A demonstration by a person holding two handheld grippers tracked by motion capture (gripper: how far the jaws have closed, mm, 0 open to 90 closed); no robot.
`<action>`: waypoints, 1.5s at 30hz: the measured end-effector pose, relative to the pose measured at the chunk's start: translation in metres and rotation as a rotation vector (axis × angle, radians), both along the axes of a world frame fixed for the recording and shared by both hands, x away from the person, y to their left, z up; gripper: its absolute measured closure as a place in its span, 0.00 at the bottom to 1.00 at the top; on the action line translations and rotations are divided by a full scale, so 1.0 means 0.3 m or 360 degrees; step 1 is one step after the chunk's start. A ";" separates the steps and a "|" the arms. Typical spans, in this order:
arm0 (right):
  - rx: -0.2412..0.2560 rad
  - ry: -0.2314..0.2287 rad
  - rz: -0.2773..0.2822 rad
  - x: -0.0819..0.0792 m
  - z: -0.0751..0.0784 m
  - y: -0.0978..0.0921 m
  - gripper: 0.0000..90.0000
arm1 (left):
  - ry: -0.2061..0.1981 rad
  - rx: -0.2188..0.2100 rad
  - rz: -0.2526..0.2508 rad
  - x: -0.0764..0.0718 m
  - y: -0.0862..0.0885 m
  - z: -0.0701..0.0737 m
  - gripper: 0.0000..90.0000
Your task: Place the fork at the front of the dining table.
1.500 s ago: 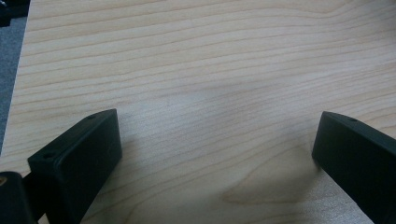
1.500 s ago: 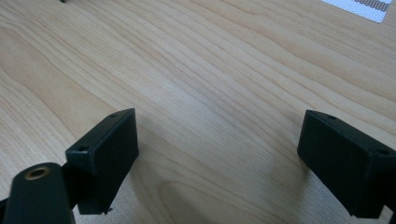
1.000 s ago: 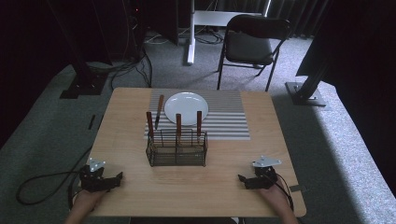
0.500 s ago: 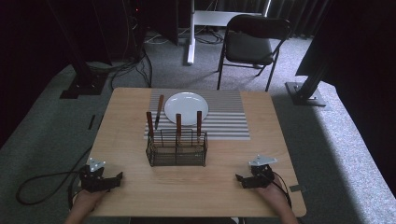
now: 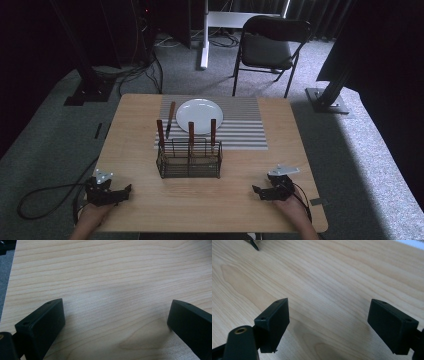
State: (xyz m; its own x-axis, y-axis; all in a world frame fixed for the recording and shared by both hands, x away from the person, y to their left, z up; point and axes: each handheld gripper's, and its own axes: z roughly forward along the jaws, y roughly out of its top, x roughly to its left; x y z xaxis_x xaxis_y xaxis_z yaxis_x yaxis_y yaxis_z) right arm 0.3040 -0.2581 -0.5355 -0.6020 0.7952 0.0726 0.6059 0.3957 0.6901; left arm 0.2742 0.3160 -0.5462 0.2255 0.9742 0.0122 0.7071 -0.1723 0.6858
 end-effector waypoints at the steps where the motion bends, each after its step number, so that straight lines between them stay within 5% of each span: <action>1: 0.0012 -0.0016 0.0000 -0.002 0.009 0.001 0.19 | 0.0000 0.0000 0.0000 0.000 0.000 0.000 0.01; 14: 0.0086 -0.0114 0.0034 -0.016 0.109 0.034 0.19 | 0.0000 0.0000 0.0000 0.000 0.000 0.000 0.01; 23: 0.0107 -0.0235 0.0092 -0.016 0.223 0.073 0.19 | 0.0000 0.0000 0.0000 0.000 0.000 0.000 0.01; 35: 0.0240 -0.0257 0.0163 -0.025 0.334 0.151 0.22 | -0.0001 -0.0001 0.0000 0.000 0.000 0.000 0.01; 45: 0.0215 -0.0320 0.0207 -0.014 0.385 0.218 0.22 | -0.0001 0.0000 -0.0001 0.000 0.000 0.000 0.01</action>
